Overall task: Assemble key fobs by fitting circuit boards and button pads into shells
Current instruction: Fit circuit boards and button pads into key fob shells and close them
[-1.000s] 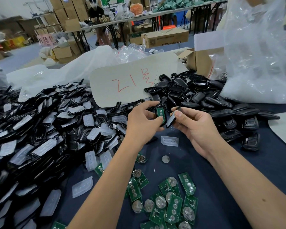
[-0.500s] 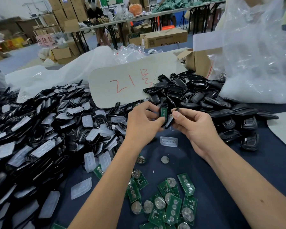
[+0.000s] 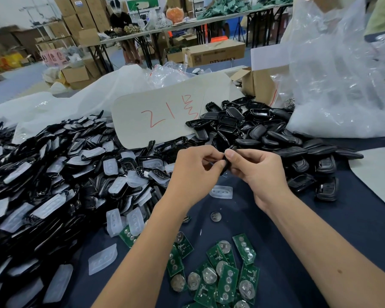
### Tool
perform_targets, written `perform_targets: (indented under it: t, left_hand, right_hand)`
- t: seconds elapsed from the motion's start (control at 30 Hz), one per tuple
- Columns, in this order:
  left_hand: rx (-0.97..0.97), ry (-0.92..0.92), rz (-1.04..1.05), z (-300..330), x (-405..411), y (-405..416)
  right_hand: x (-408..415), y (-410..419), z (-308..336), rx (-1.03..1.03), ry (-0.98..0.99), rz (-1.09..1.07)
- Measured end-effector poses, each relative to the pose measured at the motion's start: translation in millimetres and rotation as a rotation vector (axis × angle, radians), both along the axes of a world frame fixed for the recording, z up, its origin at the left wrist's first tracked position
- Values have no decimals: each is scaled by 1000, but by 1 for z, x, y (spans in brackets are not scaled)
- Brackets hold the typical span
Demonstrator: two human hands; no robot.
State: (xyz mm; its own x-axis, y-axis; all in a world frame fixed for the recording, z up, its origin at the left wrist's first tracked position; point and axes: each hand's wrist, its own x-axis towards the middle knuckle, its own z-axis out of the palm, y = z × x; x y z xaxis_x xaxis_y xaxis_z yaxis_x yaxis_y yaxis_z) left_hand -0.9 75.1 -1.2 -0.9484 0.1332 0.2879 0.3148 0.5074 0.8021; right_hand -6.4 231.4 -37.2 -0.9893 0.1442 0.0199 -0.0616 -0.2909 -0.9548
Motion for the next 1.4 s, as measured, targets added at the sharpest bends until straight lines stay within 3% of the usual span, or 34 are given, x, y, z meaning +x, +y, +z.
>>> perform_targets:
  t: [0.27, 0.53, 0.87, 1.13, 1.4]
  left_hand:
    - [-40, 17, 20, -2, 0, -3]
    - [-108, -93, -21, 3, -7, -24]
    - [135, -135, -50, 3, -8, -33]
    - [145, -156, -65, 1, -9, -34]
    - [15, -58, -24, -1, -9, -31]
  right_hand:
    - [-3, 2, -6, 177, 6, -33]
    - [-6, 22, -2, 400, 210, 274]
    - [-5, 19, -1, 271, 237, 238]
    - [-4, 18, 1, 251, 245, 227]
    - [-2, 20, -2, 299, 208, 257]
